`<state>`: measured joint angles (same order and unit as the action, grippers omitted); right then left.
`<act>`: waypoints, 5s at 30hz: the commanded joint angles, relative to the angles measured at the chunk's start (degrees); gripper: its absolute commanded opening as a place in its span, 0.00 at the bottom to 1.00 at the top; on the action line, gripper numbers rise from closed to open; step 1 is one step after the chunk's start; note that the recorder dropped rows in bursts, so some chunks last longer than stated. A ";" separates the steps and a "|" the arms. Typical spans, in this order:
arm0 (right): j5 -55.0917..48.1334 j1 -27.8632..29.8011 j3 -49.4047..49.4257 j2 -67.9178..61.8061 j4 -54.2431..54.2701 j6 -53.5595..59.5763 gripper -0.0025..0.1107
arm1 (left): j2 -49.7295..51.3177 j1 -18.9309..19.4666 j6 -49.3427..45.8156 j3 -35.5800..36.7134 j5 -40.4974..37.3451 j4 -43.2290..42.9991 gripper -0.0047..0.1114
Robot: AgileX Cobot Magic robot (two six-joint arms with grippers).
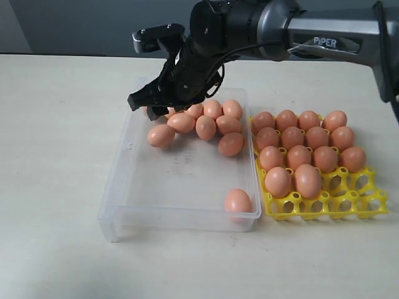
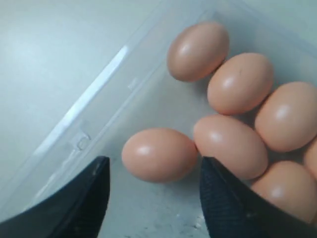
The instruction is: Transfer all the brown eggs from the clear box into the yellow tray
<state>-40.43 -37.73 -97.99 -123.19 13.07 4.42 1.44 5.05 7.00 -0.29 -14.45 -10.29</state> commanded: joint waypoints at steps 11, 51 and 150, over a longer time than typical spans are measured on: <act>6.69 0.36 -2.44 -7.57 6.35 -14.61 0.56 | 0.05 -0.03 0.05 0.29 0.71 0.13 0.15; 8.22 0.36 0.20 -0.76 -6.31 -22.90 0.09 | 0.05 -0.03 0.05 0.29 0.71 0.13 0.15; 89.82 13.10 90.12 30.28 9.48 -17.26 0.56 | 0.05 -0.03 0.05 0.29 0.71 0.13 0.15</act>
<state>48.92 -24.86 -8.09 -92.76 22.56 -12.99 1.44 5.05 7.00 -0.29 -14.45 -10.29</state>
